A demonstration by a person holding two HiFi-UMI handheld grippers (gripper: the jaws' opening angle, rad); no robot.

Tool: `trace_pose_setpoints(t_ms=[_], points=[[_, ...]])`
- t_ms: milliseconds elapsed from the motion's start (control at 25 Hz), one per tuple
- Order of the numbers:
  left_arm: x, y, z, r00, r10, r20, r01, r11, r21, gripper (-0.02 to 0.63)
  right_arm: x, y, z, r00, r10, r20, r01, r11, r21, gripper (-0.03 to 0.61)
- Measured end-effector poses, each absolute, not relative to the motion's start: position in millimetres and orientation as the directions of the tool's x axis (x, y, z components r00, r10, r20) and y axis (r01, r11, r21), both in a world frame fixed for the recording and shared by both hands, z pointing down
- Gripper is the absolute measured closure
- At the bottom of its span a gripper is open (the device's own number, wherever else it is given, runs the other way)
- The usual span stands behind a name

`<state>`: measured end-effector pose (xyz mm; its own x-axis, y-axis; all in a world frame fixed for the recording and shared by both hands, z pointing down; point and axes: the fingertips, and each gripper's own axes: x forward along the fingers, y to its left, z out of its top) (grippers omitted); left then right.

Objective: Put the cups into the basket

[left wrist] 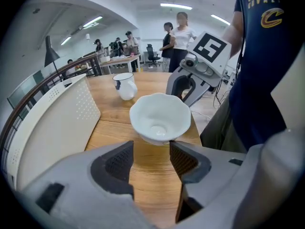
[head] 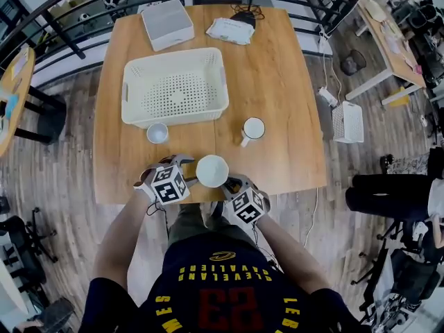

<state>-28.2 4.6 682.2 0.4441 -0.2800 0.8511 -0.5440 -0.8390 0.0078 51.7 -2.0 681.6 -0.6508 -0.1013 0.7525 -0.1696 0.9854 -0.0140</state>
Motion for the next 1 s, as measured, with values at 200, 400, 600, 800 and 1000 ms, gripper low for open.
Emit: trace_pose_setpoints(t_ms=[200, 400, 600, 800, 1000], points=[[-22.6, 1.7, 683.9, 0.431, -0.262, 0.864, -0.48, -0.877, -0.027, 0.391, 52.8, -8.0, 679.7, -0.651, -0.102, 0.753, -0.139, 0.99, 0.014, 0.532], [-14.0, 15.4, 685.6, 0.425, -0.262, 0.866, -0.439, -0.897, -0.056, 0.411, 58.7, 3.6, 679.1, -0.658, -0.097, 0.746, -0.132, 0.991, 0.012, 0.535], [-10.0, 14.0, 658.3, 0.477, -0.33, 0.814, -0.487, -0.871, -0.067, 0.41, 64.5, 4.2, 657.3, -0.704, -0.07, 0.707, -0.152, 0.987, -0.054, 0.537], [-40.9, -4.9, 590.0, 0.544, -0.538, 0.644, -0.715, -0.698, 0.02, 0.41, 48.1, -16.8, 609.6, -0.761, -0.093, 0.642, -0.174, 0.983, -0.064, 0.537], [-84.4, -15.6, 535.4, 0.497, -0.685, 0.533, -0.816, -0.578, 0.017, 0.41, 18.1, -54.7, 562.3, -0.801, -0.14, 0.583, -0.182, 0.983, -0.013, 0.537]])
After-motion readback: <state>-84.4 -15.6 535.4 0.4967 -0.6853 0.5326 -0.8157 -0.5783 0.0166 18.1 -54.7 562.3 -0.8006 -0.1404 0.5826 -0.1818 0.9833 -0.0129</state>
